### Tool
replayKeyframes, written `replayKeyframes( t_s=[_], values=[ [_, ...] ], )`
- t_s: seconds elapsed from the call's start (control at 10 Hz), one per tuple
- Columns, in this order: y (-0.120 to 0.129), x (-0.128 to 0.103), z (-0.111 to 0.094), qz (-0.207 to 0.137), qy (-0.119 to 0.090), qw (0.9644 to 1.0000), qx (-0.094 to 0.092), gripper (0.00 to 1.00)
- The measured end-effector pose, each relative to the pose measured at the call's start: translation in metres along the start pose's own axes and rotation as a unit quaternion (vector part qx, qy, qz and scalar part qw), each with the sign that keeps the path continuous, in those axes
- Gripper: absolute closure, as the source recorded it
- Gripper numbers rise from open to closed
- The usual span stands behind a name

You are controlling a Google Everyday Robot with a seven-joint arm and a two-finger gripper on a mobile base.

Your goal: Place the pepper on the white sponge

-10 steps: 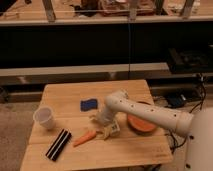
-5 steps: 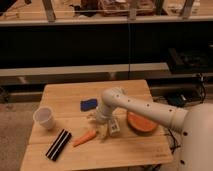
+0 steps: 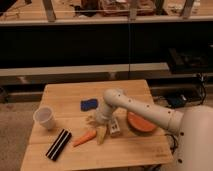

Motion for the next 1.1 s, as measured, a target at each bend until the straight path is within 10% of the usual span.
replayKeyframes(
  t_s=[0.3,1.1],
  values=[
    [0.012,-0.002,0.002,0.003,-0.015,0.999,0.042,0.2],
    [0.006,-0.012,0.014,0.021,-0.019,0.9996,-0.008,0.26]
  ],
)
